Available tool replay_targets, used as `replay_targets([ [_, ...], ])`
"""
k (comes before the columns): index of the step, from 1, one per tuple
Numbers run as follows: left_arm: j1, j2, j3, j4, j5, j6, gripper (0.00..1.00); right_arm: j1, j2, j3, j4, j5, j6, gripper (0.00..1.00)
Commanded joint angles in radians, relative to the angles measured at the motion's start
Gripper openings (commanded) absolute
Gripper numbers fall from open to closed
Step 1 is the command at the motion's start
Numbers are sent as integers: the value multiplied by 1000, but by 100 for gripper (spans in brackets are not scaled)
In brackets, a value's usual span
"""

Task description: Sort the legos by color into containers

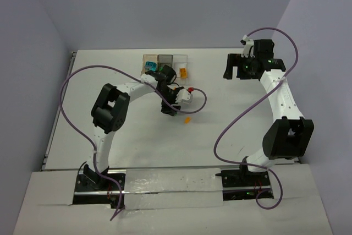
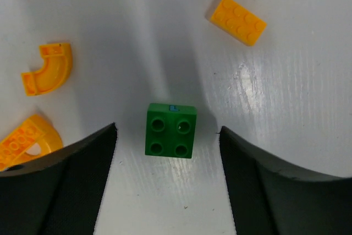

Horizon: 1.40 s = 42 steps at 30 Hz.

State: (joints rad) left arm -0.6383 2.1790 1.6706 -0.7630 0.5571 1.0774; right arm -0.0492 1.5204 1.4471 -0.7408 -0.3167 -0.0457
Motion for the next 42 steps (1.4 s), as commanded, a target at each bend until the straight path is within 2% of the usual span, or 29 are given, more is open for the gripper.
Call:
replay_targets([
  [1, -14, -2, -27, 50, -10, -1, 73, -6, -36, 15, -9, -16, -11, 100],
  [3, -14, -11, -34, 51, -17, -3, 63, -6, -34, 14, -9, -25, -7, 100],
  [9, -3, -92, -62, 80, -25, -56, 23, -7, -29, 9, -6, -41, -2, 100],
  [10, -2, -109, -65, 82, -23, -59, 22, -6, -29, 8, -6, -41, -2, 100],
  [12, 14, -161, -62, 100, -26, -105, 3, -6, -28, 4, -3, -49, 0, 100],
  [13, 29, -178, -56, 125, -38, -164, 0, -6, -26, 1, -2, -56, 0, 100],
  [14, 40, -189, -41, 129, -42, -172, 0, -6, -27, -1, -1, -56, -1, 100],
  [18, 138, -194, 129, 166, -49, -436, 0, -7, -48, -48, 27, -42, -16, 100],
  [19, 158, -182, 192, 206, -83, -551, 0, -7, -57, -71, 37, -29, -20, 100],
  [21, 185, -151, 263, 259, -188, -681, 0, -6, -66, -94, 43, -17, -28, 100],
  [23, 201, -81, 345, 277, -306, -756, 0, -5, -71, -109, 47, -11, -33, 100],
  [27, 213, 22, 481, 266, -433, -824, 9, -4, -78, -112, 44, -8, -36, 100],
  [31, 219, 102, 550, 269, -428, -844, 17, 0, -80, -109, 35, -16, -46, 100],
  [37, 224, 191, 627, 267, -437, -839, 18, 8, -79, -120, 30, -16, -49, 100],
  [42, 225, 228, 630, 274, -417, -835, 21, 9, -78, -122, 26, -16, -54, 100],
])
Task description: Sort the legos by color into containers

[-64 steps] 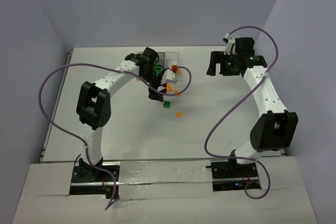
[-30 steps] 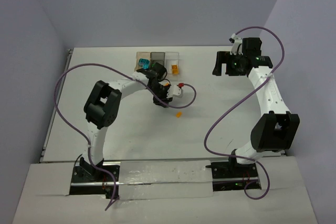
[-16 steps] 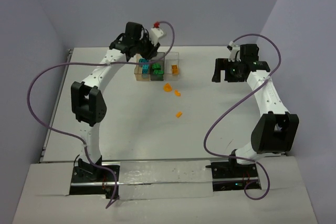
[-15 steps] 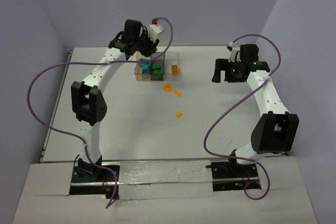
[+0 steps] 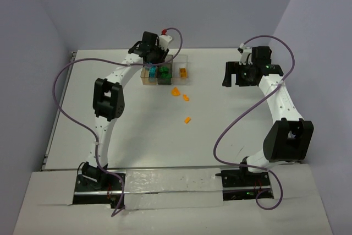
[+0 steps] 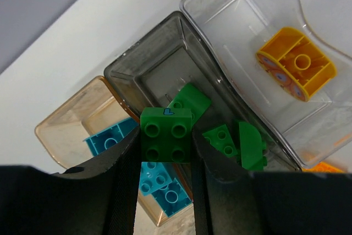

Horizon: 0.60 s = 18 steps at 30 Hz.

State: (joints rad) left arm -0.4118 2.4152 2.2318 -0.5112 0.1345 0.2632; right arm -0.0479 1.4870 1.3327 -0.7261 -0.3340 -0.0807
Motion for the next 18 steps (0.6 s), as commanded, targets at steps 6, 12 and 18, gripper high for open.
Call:
replay_targets([
  [6, -6, -5, 28, 17, 31, -4, 31, 15, -29, 8, 5, -3, -22, 100],
  [12, -8, -18, 5, 14, 43, 3, 41, 31, -24, 7, 7, -3, -19, 100],
  [18, -12, -39, 7, -2, 74, 3, 62, 43, -40, 2, 7, -28, -51, 100],
])
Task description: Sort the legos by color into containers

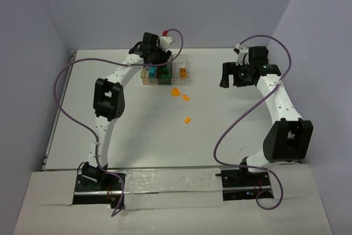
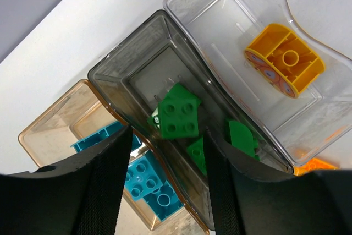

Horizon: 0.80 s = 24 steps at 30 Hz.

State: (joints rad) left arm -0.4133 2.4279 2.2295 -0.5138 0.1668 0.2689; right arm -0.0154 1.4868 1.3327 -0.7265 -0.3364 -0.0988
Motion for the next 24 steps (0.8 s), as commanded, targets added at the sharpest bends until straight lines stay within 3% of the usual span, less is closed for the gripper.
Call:
replay_targets([
  [1, -13, -57, 12, -4, 47, -4, 65, 11, -45, 3, 7, -33, -43, 100],
  [9, -13, -154, 52, -50, 106, -40, 75, 53, -62, 32, -36, -150, -194, 100],
  [10, -10, -172, 70, -62, 125, -54, 91, 60, -60, 45, -58, -161, -223, 100],
  [11, -6, -196, 75, -71, 155, -66, 99, 68, -58, 54, -72, -169, -252, 100],
  [14, 23, -335, 70, -102, 349, -122, 99, 138, -35, 101, -145, -203, -424, 100],
  [18, 54, -459, 11, -165, 479, -132, 99, 213, -12, 132, -240, -290, -671, 100],
  [21, 90, -589, -107, -198, 600, -144, 99, 288, 31, 158, -326, -323, -911, 100],
  [24, 132, -674, -241, -203, 696, -155, 99, 382, 72, 161, -357, -238, -1088, 100],
])
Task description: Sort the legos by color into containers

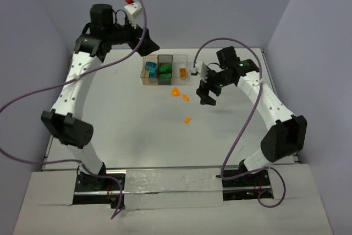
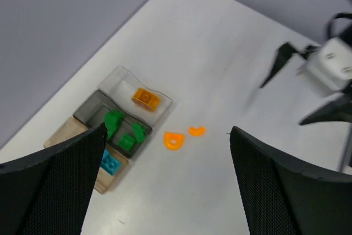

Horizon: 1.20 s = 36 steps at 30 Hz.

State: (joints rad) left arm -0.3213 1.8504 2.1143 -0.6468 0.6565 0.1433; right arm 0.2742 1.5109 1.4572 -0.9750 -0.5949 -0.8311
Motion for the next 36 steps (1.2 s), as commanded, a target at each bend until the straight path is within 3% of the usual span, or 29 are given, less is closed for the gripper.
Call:
replay_targets([
  [1, 51, -108, -154, -69, 226, -30, 99, 116, 56, 37, -114, 35, -375, 100],
  [9, 96, -300, -419, 51, 255, -29, 99, 267, 240, 40, -82, 144, -624, 99],
  [17, 102, -346, -524, 121, 302, -39, 99, 353, 442, 162, -223, 164, -759, 81],
  [27, 181, -395, -595, 222, 390, -117, 99, 382, 476, 72, -122, 246, -815, 65],
  [36, 185, -397, -589, 222, 385, -115, 99, 395, 474, -33, -44, 290, -764, 63],
])
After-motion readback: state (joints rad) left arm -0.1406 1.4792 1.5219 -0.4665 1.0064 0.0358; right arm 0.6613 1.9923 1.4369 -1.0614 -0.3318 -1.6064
